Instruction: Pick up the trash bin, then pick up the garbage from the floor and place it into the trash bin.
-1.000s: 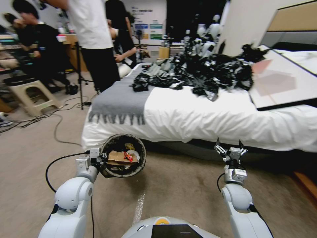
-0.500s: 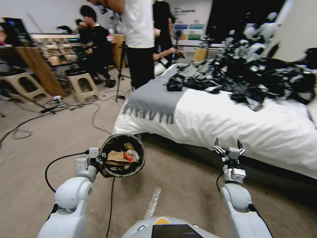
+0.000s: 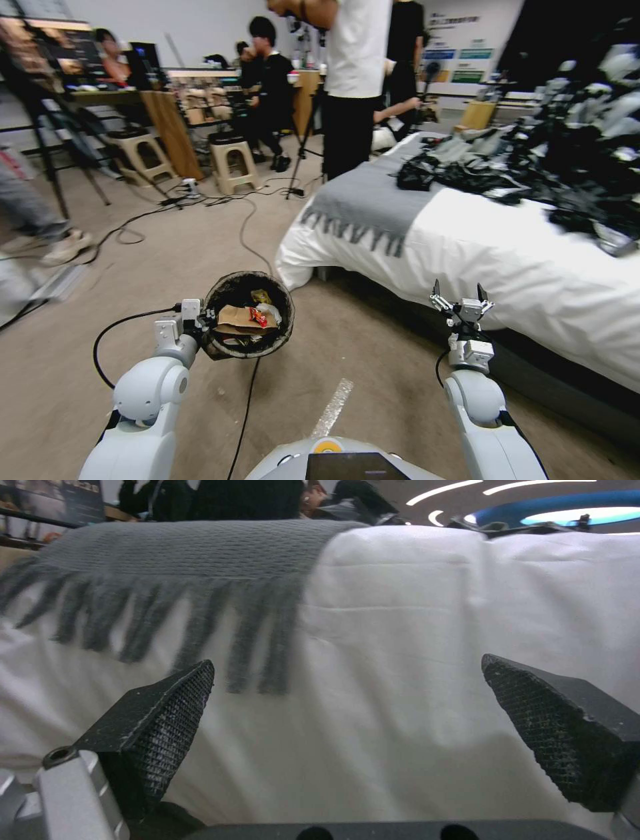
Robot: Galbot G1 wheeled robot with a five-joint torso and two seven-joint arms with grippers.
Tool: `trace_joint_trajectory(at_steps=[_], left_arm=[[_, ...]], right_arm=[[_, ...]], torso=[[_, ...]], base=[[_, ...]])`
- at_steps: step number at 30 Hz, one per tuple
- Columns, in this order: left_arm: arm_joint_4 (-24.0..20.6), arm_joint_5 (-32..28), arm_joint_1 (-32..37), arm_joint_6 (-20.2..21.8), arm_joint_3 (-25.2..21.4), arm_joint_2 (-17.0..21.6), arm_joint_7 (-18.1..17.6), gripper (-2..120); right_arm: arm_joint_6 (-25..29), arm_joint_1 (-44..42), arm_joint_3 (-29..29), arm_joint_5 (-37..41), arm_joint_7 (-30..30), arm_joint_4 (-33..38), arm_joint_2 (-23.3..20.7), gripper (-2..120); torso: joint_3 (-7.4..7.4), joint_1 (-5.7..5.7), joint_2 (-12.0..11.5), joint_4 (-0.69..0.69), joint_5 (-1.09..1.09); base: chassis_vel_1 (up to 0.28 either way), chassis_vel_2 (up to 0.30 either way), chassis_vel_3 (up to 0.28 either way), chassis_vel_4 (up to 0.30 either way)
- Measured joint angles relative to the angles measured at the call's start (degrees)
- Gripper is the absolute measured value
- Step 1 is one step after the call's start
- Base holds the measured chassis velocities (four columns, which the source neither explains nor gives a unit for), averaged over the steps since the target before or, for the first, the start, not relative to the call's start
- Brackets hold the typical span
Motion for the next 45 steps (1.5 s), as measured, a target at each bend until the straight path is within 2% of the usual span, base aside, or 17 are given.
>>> trace_joint_trajectory(at_steps=[4, 8, 9, 12, 17, 22, 24, 26, 28, 30, 31, 32, 35, 36, 38, 44, 45], left_arm=[[0.3, -0.5, -0.1, 0.0, -0.1, 0.0, -1.2, 0], [0.2, -2.8, -0.2, 0.0, -0.7, 0.1, -4.3, 0], [0.4, -4.9, -0.6, 0.0, -1.3, 0.3, -6.8, 0], [0.5, -5.8, -0.7, 0.0, -1.6, 0.4, -7.8, 0], [1.5, -11.8, -1.6, 0.0, -3.8, 2.0, -13.7, 0], [3.0, -15.0, -2.2, 0.0, -5.2, 2.8, -15.7, 0], [4.3, -19.5, -2.6, 0.0, -6.1, 3.5, -17.8, 0], [4.6, -20.5, -2.7, 0.0, -6.2, 3.7, -18.3, 0], [6.3, -25.9, -3.7, 0.0, -6.4, 4.1, -22.5, 0], [6.6, -26.9, -3.9, 0.0, -6.4, 4.2, -23.5, 0], [7.7, -30.4, -4.8, 0.0, -6.2, 4.5, -27.4, 0], [7.7, -30.4, -4.8, 0.0, -6.2, 4.5, -27.4, 0], [9.6, -36.9, -6.2, 0.0, -5.8, 5.0, -34.6, 0], [9.6, -36.9, -6.2, 0.0, -5.8, 5.0, -34.6, 0], [12.9, -40.1, -7.0, 0.0, -5.4, 5.4, -37.8, 0], [17.7, -42.8, -8.5, 0.0, -4.7, 5.3, -39.7, 0], [19.2, -45.1, -9.4, 0.0, -4.4, 5.1, -41.5, 0]], right_arm=[[0.0, -0.1, -0.1, 0.0, 0.0, 0.0, 0.1, 100], [0.0, 0.0, -0.3, -0.1, 0.1, 0.0, 0.0, 100], [0.0, 0.0, -0.4, -0.1, 0.1, 0.0, 0.0, 100], [0.0, 0.0, -0.4, -0.2, 0.1, 0.0, 0.0, 100], [0.0, -0.3, -0.7, -0.4, 0.1, -0.2, 0.1, 100], [0.0, -0.3, -1.0, -0.6, 0.1, -0.4, 0.2, 100], [0.1, -0.4, -1.3, -0.8, 0.2, -0.6, 0.4, 100], [0.1, -0.4, -1.4, -0.8, 0.2, -0.6, 0.4, 100], [0.3, -0.4, -1.7, -1.0, 0.2, -0.8, 0.6, 100], [0.3, -0.4, -1.7, -1.1, 0.2, -0.9, 0.7, 100], [0.4, -0.4, -1.9, -1.2, 0.2, -0.9, 0.7, 100], [0.4, -0.4, -1.9, -1.2, 0.2, -0.9, 0.7, 100], [0.5, -0.5, -2.0, -1.3, 0.3, -1.0, 0.8, 100], [0.5, -0.5, -2.0, -1.3, 0.3, -1.0, 0.8, 100], [0.7, -0.5, -1.8, -1.3, 0.4, -1.2, 0.8, 100], [0.9, -0.6, -1.8, -1.4, 0.4, -1.4, 1.0, 100], [1.1, -0.6, -1.8, -1.5, 0.4, -1.6, 1.0, 100]], torso=[[0.00, 0.00, 0.0, 0.02, 0.00], [0.00, 0.00, 0.0, 0.02, 0.00], [0.00, 0.00, 0.0, 0.01, 0.00], [0.00, 0.00, 0.0, -0.02, 0.00], [0.00, 0.00, 0.0, 0.00, 0.00], [0.00, 0.00, 0.0, 0.00, -0.01], [0.00, -0.01, 0.0, 0.00, 0.00], [0.00, -0.01, 0.0, 0.01, 0.00], [0.00, 0.00, 0.0, 0.01, -0.01], [0.00, 0.00, 0.0, 0.00, -0.01], [0.00, -0.01, 0.0, 0.00, 0.00], [0.00, -0.01, 0.0, 0.00, 0.00], [0.00, 0.00, 0.0, 0.00, 0.00], [0.00, 0.00, 0.0, 0.00, 0.00], [0.00, -0.01, 0.0, 0.00, 0.00], [0.00, -0.01, 0.0, 0.01, -0.01], [0.00, -0.01, 0.0, 0.01, 0.00]], base=[[0.120, 0.122, 0.109, 0.112], [0.069, 0.084, 0.080, 0.052], [0.000, 0.000, 0.000, 0.000], [0.000, 0.000, 0.000, 0.000], [0.000, 0.000, 0.000, 0.000], [0.000, 0.000, 0.000, 0.000], [0.000, 0.000, 0.000, 0.000], [0.000, 0.000, 0.000, 0.000], [0.000, 0.000, 0.000, 0.000], [0.000, 0.000, 0.000, 0.000], [0.000, 0.000, 0.000, 0.000], [0.000, 0.000, 0.000, 0.000], [0.000, 0.000, 0.000, 0.000], [0.000, 0.000, 0.000, 0.000], [0.000, 0.000, 0.000, 0.000], [0.000, 0.000, 0.000, 0.000], [0.000, 0.000, 0.000, 0.000]])
